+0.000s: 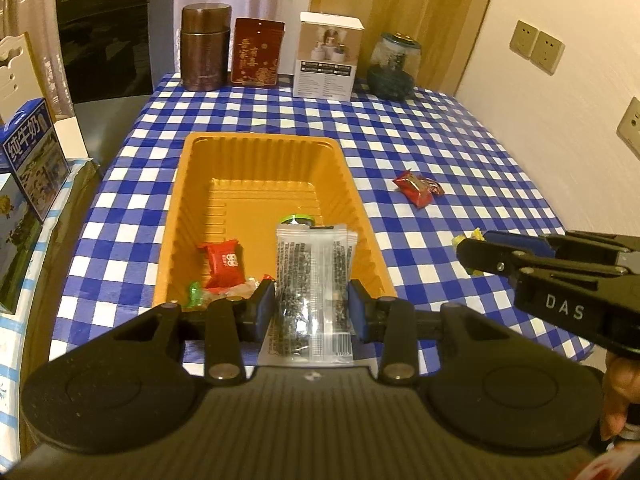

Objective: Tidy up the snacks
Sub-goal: 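Carry the seed packet and yellow candy toward the orange tray, then lower the seed packet and yellow candy into the tray and open both tools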

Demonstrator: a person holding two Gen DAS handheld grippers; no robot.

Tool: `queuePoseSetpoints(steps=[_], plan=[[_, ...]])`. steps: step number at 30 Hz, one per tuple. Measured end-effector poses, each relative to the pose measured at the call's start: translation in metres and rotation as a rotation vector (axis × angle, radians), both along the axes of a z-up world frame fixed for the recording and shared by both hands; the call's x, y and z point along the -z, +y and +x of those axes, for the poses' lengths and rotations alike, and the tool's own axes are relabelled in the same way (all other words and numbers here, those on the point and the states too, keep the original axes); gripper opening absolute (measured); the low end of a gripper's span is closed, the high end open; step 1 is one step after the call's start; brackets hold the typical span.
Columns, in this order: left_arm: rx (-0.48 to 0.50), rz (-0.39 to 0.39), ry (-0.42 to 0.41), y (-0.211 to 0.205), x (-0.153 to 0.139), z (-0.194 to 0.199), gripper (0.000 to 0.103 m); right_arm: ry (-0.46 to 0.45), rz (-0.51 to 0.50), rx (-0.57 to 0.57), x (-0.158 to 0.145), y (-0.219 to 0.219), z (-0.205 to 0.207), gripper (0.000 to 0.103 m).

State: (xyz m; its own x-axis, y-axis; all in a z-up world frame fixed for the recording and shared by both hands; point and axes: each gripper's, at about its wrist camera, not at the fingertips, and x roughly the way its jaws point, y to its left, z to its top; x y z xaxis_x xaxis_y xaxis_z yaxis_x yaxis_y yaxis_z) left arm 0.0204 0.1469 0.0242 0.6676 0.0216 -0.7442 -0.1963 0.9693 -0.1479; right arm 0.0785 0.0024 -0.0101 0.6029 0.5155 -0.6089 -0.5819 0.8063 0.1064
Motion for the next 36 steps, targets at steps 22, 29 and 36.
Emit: queuePoseSetpoints(steps=[22, 29, 36], plan=[[-0.039, -0.002, 0.006, 0.035, 0.007, 0.022, 0.036, 0.038, 0.012, -0.051, 0.014, 0.042, 0.025, 0.024], [-0.046, -0.001, 0.015, 0.047, 0.013, 0.036, 0.036, 0.05, 0.018, -0.059, 0.02, 0.055, 0.037, 0.024], [-0.048, 0.0, 0.024, 0.059, 0.019, 0.05, 0.035, 0.063, 0.018, -0.064, 0.027, 0.066, 0.051, 0.024]])
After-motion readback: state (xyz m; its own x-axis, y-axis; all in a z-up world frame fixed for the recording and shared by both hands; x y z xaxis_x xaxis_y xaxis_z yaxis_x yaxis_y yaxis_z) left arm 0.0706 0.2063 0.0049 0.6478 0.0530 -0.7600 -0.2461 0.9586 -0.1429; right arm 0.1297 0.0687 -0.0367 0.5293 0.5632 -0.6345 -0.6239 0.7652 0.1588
